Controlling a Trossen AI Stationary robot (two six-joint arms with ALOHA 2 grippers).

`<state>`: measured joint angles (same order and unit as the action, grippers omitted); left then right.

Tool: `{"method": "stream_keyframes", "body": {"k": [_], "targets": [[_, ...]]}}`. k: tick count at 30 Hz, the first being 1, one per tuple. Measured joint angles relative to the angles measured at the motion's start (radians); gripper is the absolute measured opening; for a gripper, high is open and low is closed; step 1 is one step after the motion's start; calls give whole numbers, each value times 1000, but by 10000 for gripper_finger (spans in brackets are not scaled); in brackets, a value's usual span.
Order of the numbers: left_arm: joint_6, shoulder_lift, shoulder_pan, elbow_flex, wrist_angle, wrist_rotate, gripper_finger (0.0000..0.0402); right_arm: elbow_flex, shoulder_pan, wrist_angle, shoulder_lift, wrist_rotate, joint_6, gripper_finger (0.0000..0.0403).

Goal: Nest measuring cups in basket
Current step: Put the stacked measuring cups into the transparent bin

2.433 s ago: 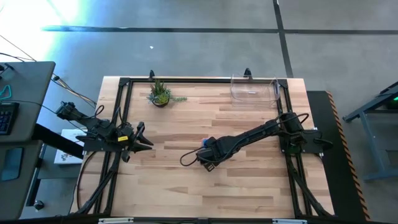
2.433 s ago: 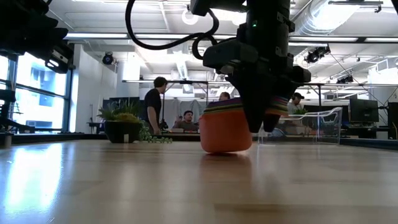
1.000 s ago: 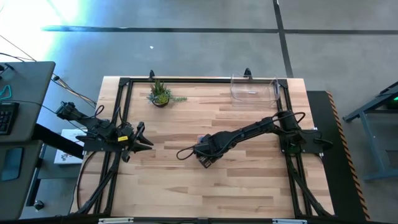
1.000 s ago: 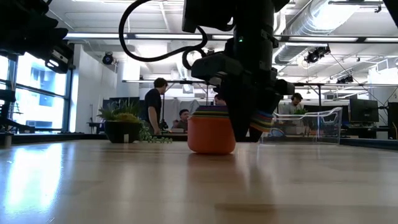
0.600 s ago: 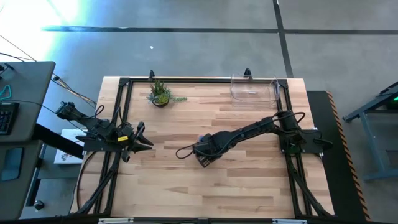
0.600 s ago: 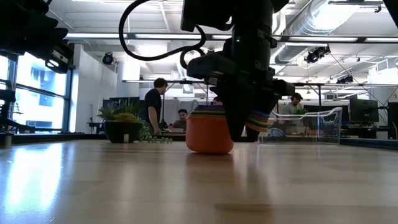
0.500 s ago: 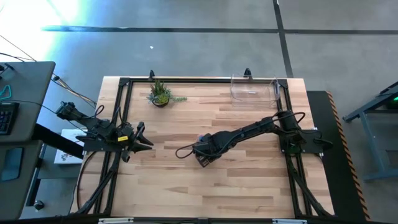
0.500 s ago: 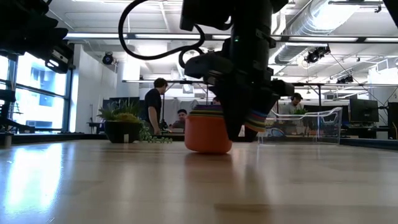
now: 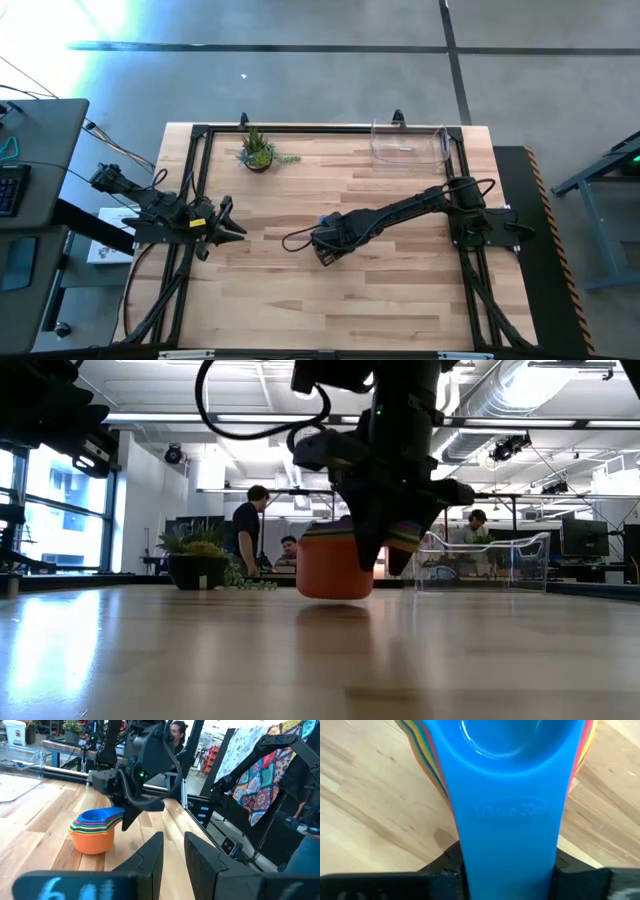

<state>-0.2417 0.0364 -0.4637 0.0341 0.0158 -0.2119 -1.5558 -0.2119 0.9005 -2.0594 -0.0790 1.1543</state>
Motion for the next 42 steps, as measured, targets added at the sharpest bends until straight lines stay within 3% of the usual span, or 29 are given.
{"method": "stream_keyframes", "body": {"k": [20, 25, 28, 37, 42], "targets": [[0, 0, 0, 0, 0, 0, 70, -1, 5, 8, 11, 65, 52, 125], [0, 0, 0, 0, 0, 0, 70, -1, 19, 44, 10, 124, 26, 193], [0, 0, 0, 0, 0, 0, 70, -1, 31, 52, 10, 138, 1, 210], [0, 0, 0, 0, 0, 0, 70, -1, 80, 68, 10, 247, -190, 167], [0, 0, 0, 0, 0, 0, 70, -1, 106, 85, 10, 294, -270, 171]]}}
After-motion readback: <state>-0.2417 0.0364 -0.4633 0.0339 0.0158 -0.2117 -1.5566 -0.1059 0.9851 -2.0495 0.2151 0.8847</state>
